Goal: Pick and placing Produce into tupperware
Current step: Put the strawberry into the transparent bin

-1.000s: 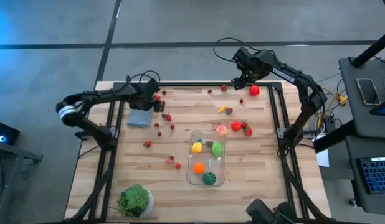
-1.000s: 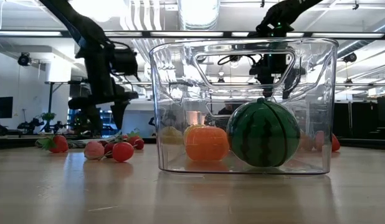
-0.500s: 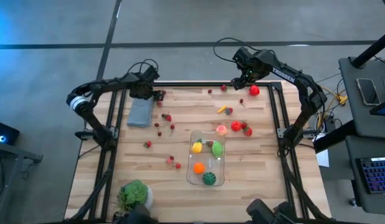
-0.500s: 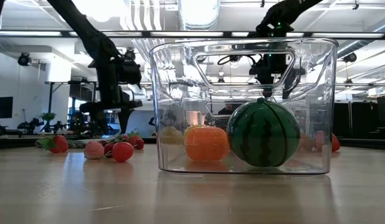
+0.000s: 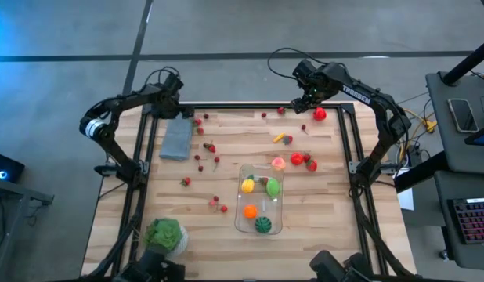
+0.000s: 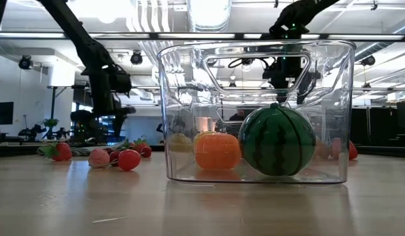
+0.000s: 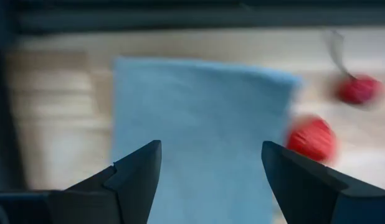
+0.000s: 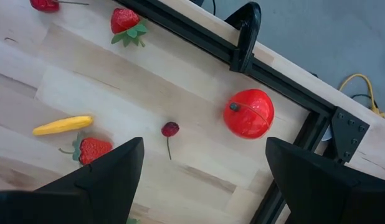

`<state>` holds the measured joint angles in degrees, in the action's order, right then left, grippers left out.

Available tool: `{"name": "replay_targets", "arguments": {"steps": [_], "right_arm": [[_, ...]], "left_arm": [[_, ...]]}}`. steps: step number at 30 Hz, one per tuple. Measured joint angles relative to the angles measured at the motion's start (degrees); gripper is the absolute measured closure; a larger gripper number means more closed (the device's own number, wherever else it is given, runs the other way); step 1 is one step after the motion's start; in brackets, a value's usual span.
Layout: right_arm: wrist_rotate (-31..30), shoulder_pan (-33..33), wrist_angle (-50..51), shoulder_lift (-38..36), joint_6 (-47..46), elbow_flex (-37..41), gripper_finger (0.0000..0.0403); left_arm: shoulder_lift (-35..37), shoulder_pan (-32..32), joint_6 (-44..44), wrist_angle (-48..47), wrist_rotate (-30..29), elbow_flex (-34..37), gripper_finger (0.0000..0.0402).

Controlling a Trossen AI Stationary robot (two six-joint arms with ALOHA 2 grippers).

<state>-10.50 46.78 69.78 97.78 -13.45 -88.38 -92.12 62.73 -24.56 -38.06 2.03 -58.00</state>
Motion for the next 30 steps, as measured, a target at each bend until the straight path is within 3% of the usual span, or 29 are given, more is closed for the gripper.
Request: {"name": "replay_targets", "arguments": {"steps": [5,10,16,24,30], "right_arm": [[0.00,0.00,-0.14,0.00,0.02,0.00,0.0074],[0.00,0.00,-0.46,0.00,0.02,0.00,0.0074],[0.00,0.00,-1.25,0.00,0.00,-0.02,0.0074],[0.00,0.00,-1.19,0.00,0.00,-0.02,0.0074],[0.02,0.00,-1.01,0.00,0.00,-0.02,0.0074]], "left_arm": [[4.84,-7.09,5.18,-0.47,3.06,-0.37,0.0140],[6.58,-13.08,7.58,-0.17,-6.56,-2.14,0.0140],[1.11,-12.63,-0.30,-0.82,-5.06,-4.28,0.0140],[-7.78,-14.79,-1.98,-0.94,-4.25,-9.21,0.0140],[-10.97,-14.74,-1.59,-3.80,-7.06,-10.79,0.0140]]}}
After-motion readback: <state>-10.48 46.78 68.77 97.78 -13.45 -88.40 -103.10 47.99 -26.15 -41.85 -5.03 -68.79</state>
